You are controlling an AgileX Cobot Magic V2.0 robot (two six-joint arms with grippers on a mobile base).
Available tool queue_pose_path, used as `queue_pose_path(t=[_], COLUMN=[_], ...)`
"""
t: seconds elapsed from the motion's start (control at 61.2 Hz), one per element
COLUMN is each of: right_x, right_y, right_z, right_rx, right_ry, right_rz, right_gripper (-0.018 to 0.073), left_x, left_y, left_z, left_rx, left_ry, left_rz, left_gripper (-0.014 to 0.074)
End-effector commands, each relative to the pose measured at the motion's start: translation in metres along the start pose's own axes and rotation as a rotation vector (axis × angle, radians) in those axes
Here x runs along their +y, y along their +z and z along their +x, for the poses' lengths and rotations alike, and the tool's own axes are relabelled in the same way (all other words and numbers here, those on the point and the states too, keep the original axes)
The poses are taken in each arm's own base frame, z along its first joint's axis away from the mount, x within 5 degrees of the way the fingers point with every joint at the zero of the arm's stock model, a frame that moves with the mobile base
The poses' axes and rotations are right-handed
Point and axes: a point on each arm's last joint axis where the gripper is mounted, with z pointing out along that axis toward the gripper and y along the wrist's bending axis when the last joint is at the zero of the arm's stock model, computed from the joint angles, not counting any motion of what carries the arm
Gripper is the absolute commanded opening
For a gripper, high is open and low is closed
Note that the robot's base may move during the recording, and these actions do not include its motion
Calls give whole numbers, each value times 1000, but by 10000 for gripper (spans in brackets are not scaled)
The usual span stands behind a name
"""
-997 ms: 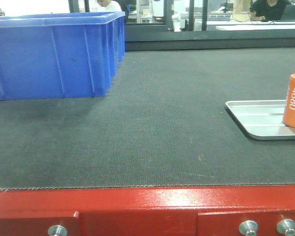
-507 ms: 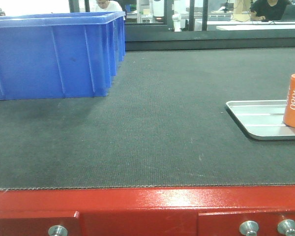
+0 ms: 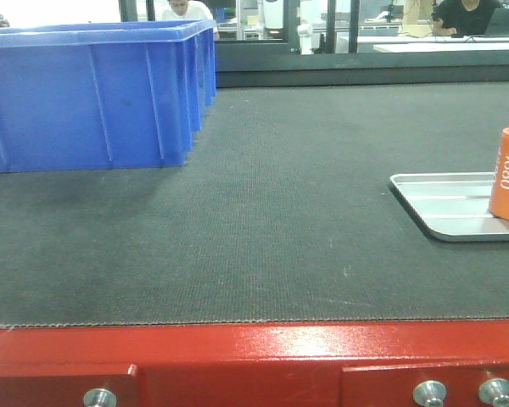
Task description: Grab orange capacitor from left shelf to right conveyor
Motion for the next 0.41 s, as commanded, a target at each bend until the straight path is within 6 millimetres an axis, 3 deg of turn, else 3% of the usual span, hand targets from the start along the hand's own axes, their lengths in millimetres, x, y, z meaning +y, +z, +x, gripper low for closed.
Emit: queue_pose_path(t=[0.0, 0.392], right_x=[0, 0], right_y=[-2, -2], right_z=[-11, -11], right_rx=[-114, -114], right_ry=[0, 0], right_rz=[4, 4], right_gripper=[49, 49], left_x=[0, 0], left_y=[-1, -1], left_z=[-10, -10], left_rx=[-101, -101], left_ry=[-5, -5], left_rz=[-2, -2], left_gripper=[-127, -127])
